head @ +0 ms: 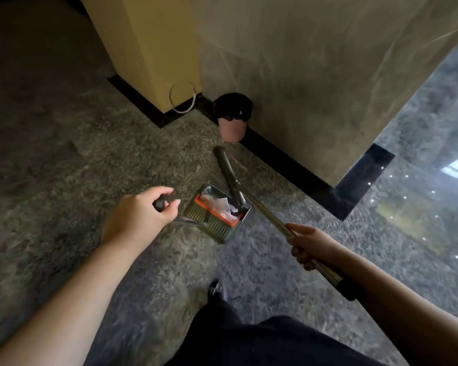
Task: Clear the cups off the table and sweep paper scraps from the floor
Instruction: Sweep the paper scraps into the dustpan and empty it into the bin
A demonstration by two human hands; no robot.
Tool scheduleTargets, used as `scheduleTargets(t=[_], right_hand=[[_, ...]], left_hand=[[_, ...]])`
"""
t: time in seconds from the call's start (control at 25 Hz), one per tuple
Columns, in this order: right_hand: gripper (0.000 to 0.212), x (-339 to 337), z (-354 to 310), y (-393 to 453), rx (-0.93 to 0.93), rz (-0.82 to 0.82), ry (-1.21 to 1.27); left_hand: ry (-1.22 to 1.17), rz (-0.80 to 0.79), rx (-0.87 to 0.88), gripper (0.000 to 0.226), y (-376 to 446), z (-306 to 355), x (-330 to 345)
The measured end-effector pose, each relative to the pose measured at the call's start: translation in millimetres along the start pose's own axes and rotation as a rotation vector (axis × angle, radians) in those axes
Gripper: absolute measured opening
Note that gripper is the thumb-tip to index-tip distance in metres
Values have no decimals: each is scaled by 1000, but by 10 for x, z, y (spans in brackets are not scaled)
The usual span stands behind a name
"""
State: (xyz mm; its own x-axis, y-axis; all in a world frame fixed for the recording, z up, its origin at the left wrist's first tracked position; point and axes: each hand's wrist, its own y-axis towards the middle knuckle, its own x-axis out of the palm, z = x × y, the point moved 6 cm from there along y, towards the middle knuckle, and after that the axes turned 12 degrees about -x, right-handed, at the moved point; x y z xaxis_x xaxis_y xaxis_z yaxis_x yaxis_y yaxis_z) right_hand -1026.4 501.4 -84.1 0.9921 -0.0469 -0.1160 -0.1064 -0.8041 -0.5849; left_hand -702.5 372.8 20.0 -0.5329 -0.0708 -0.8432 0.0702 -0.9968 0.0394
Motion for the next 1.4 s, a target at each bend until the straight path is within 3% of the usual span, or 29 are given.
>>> scheduleTargets(t=[0.48, 0.76, 1.08, 1.4], right_hand=[[53, -988, -1758, 2493, -82, 65, 18], [46, -2057, -2705, 4129, -200, -46, -107], [49, -3001, -3568, 5214, -189, -144, -82], [56, -3362, -3675, 6049, -81, -99, -16]], left_hand=[[113, -64, 199, 23, 3421, 1444, 325], [233, -32, 190, 21, 5014, 2534, 719], [431, -61, 288, 31, 6239, 3864, 1046], [666, -138, 517, 37, 7228, 4613, 1544]])
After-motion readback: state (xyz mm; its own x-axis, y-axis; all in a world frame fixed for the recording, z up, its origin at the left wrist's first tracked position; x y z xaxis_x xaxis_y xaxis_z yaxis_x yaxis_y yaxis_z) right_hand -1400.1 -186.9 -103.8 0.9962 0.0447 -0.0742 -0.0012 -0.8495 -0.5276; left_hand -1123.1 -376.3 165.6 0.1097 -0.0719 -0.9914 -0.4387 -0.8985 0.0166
